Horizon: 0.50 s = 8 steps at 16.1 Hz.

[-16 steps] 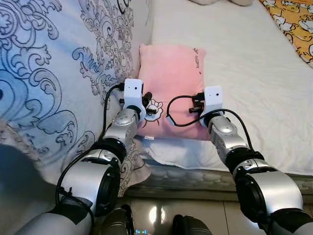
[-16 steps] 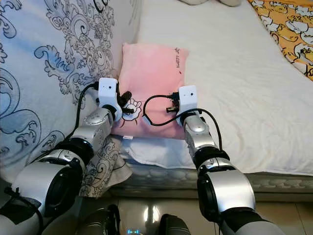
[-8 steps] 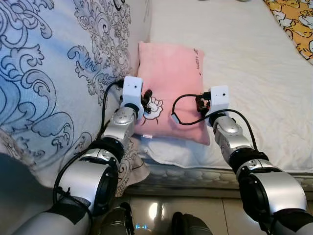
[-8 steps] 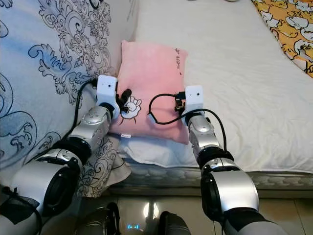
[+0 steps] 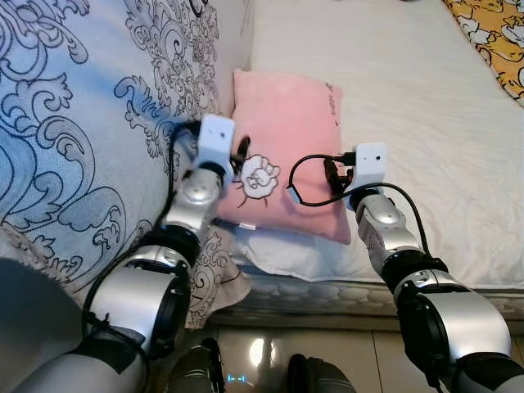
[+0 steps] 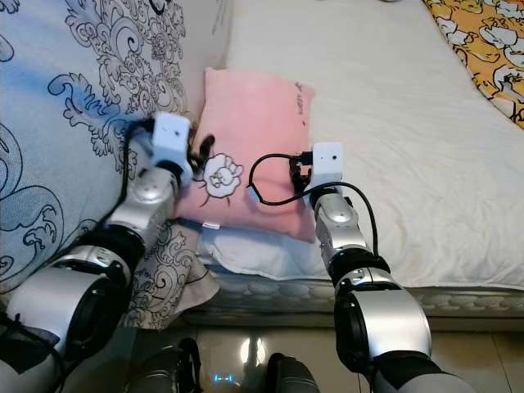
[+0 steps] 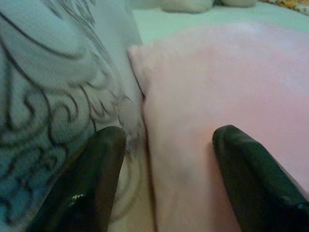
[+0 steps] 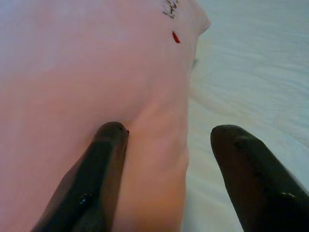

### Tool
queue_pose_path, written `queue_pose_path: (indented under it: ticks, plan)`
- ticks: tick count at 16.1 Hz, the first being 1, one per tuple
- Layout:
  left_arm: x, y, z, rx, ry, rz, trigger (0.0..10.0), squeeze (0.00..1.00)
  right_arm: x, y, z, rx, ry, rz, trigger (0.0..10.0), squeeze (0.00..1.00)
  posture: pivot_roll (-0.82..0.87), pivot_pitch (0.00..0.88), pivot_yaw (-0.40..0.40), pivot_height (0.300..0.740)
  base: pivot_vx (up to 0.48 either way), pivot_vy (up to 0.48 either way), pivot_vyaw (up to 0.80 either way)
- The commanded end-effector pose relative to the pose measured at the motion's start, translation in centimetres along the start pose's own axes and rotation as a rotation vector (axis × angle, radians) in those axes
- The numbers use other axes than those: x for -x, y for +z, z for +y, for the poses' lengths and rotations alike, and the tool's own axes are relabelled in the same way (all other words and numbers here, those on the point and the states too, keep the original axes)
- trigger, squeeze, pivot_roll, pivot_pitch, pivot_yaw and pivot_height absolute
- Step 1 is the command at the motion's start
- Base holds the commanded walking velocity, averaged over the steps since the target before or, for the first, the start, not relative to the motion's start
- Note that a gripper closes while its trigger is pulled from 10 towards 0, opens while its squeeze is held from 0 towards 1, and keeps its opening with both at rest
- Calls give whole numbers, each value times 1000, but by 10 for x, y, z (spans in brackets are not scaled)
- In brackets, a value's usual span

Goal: Clean up the room

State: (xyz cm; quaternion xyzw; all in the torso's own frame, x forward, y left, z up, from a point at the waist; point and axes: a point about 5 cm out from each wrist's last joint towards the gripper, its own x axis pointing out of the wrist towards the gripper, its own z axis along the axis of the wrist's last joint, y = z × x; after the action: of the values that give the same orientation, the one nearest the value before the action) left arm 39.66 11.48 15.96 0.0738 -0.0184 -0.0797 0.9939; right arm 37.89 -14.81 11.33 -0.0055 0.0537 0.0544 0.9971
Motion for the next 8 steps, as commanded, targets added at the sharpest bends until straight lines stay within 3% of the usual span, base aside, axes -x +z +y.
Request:
queue_pose_path:
  ticks: [1, 3, 6, 8]
  plan:
    - [0, 12, 5, -36, 10, -82, 10000, 1000, 1, 5, -3, -32, -17, -45, 10000, 1000, 3, 118, -60, 740, 0, 0, 0]
    - [4, 13, 9, -56, 3, -114, 10000, 1000, 1, 10, -4, -30, -13, -90, 10000, 1000, 2, 73, -52, 740, 0, 0, 0]
    - [16, -1, 10, -34, -12, -112, 10000, 1000, 6, 11, -9, -34, -26, -138, 10000, 1000, 0, 19, -49, 740, 0, 0, 0]
    - [31, -5, 6, -22, -17, -154, 10000, 1000, 13, 11, -13, -18, -41, -193, 10000, 1000, 1, 0, -50, 740, 0, 0, 0]
